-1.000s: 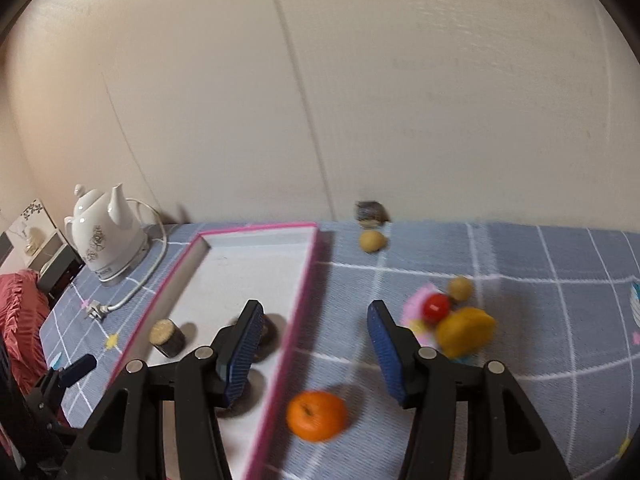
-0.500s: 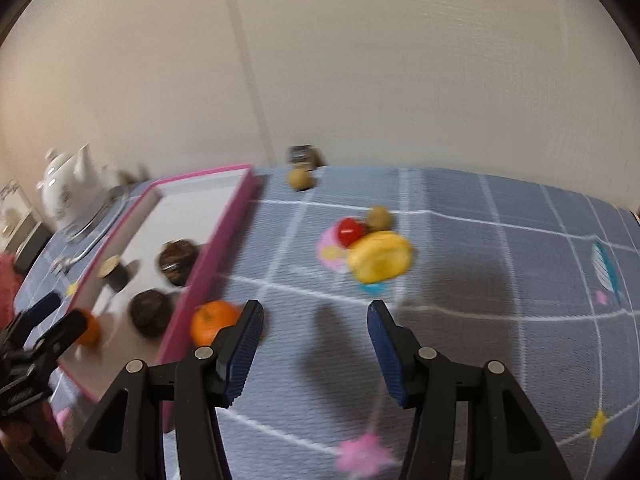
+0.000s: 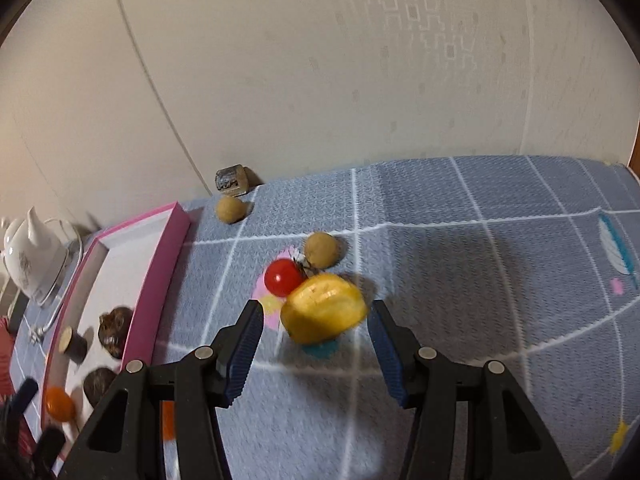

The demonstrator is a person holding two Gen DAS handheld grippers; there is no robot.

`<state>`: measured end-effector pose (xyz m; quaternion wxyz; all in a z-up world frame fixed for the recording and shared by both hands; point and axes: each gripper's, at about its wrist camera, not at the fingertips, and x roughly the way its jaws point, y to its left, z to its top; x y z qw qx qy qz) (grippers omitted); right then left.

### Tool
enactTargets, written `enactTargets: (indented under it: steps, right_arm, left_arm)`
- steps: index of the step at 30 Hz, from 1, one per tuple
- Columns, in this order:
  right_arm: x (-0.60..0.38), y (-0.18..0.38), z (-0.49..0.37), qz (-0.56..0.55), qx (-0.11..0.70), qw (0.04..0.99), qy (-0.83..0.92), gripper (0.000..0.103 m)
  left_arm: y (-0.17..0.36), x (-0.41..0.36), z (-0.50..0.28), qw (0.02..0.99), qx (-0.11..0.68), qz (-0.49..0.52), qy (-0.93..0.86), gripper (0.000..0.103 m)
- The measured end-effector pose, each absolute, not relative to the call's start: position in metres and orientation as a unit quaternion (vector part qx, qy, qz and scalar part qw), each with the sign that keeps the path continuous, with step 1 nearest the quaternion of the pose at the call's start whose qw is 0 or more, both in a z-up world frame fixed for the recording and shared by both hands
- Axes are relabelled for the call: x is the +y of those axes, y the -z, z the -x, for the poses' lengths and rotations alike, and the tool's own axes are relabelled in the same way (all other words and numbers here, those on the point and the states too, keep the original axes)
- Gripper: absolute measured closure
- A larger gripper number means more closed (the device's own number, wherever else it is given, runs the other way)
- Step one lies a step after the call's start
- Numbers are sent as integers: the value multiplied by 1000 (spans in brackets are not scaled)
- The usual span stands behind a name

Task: Organize fruits
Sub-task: 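Reach the right gripper to the yellow fruit and grasp it, then grasp the mandarin orange with the left gripper while the right holds the yellow fruit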

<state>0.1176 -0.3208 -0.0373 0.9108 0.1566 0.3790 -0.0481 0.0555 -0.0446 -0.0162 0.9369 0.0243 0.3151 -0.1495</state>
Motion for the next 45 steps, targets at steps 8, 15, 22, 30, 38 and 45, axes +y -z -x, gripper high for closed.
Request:
enactTargets:
  steps: [8, 15, 22, 30, 38, 45]
  right_arm:
    - [-316, 47, -133, -141, 389, 908, 63, 48]
    - [-319, 46, -124, -139, 390, 909, 49, 57]
    - [-336, 41, -101, -174, 380, 908, 37, 57]
    - [-351, 25, -77, -195, 363, 911, 25, 57]
    - [-369, 13, -60, -229, 347, 909, 11, 57]
    - [-385, 9, -50, -248, 339, 908, 10, 57]
  left_arm:
    - [15, -43, -54, 938, 310, -27, 150, 0]
    - [12, -49, -51, 940, 301, -27, 158, 0]
    - [8, -69, -46, 942, 282, -48, 178, 0]
    - [0, -111, -47, 928, 276, -77, 237, 0]
    - [2, -159, -88, 880, 347, -145, 289, 23]
    - [25, -178, -101, 849, 383, -206, 301, 40]
